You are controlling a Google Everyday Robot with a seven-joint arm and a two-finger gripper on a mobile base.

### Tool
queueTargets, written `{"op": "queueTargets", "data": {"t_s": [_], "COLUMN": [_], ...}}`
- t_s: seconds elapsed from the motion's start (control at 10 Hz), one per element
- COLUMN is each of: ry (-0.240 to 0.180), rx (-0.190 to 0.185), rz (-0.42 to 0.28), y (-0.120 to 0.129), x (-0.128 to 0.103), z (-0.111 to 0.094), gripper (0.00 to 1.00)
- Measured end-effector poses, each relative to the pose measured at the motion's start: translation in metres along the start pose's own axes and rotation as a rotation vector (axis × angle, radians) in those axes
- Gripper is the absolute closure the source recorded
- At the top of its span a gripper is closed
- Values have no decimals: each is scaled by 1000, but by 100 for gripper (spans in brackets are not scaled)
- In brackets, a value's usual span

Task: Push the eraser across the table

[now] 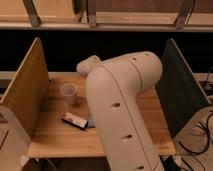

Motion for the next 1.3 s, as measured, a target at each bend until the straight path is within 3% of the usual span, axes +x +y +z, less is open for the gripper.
{"op": "queueTargets", "data": {"t_s": [0.2,0.3,0.4,0.6,0.7,0.9,1.0,1.3], "ry": [-5,-28,-71,-175,-241,-311,-332,-336], "rx": [15,51,96,152,169,166,165,164], "rz": [-5,-26,-69,-158,-208,-243,-252,-256], "y": [-1,0,5,20,31,41,43,46], "x": [-1,-7,-17,-33,-37,-35,-33,-35], "z": [-3,-12,-27,-49,-60,-67,-69,-70], "gripper": [20,20,20,20,20,20,25,55]}}
